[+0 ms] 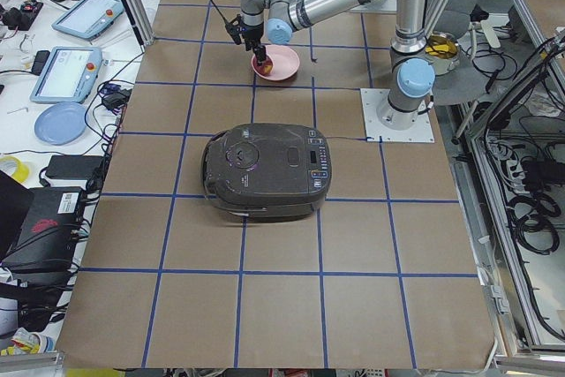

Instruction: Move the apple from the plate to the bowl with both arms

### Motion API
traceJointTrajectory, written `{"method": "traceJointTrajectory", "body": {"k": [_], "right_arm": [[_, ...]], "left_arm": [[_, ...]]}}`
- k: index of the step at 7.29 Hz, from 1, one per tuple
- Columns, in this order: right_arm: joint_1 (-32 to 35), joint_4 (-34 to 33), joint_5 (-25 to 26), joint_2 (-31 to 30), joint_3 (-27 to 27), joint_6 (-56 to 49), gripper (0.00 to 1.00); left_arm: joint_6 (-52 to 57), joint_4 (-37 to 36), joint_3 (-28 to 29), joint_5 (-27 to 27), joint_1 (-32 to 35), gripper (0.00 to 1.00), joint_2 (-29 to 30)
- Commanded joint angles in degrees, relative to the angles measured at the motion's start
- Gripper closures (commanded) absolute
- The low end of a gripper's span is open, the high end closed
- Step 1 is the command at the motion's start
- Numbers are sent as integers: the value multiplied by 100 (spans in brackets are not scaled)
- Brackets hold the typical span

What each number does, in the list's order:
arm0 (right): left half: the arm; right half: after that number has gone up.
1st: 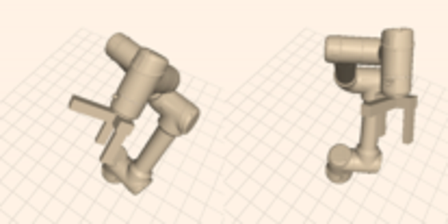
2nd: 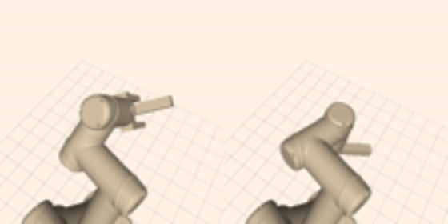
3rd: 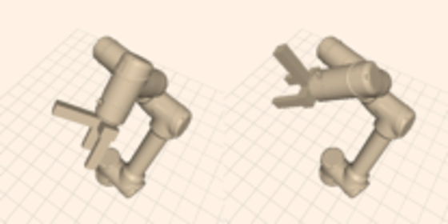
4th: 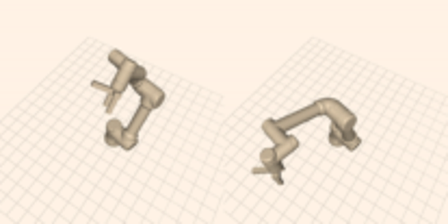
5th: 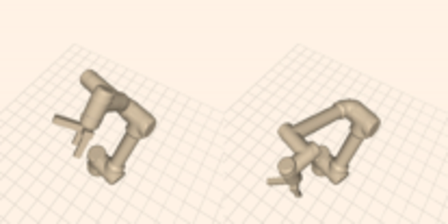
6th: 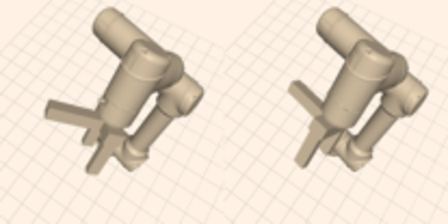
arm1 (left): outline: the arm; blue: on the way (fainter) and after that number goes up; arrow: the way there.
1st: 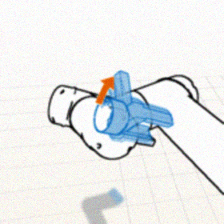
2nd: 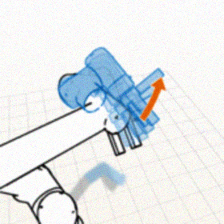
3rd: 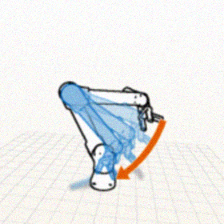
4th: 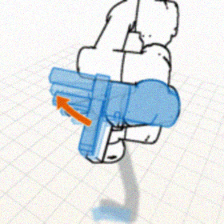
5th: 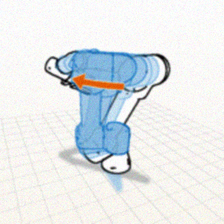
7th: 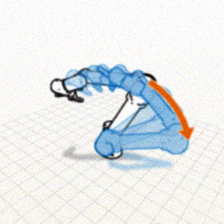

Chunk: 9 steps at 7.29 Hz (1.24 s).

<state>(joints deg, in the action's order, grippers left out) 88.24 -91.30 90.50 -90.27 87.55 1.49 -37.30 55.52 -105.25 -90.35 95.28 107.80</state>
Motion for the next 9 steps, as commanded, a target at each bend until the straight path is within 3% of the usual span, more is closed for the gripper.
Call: {"method": "traceJointTrajectory", "body": {"k": [1, 3, 9], "right_arm": [[0, -2, 2, -8, -1, 1, 0], [0, 7, 11, -8, -1, 1, 0], [0, 25, 37, 1, 8, 1, 0]], "left_arm": [[-295, -137, -39, 105, 104, 0, 205], [-305, -147, -57, 376, 131, 0, 390], [-278, -164, -215, 404, 184, 5, 540]]}}
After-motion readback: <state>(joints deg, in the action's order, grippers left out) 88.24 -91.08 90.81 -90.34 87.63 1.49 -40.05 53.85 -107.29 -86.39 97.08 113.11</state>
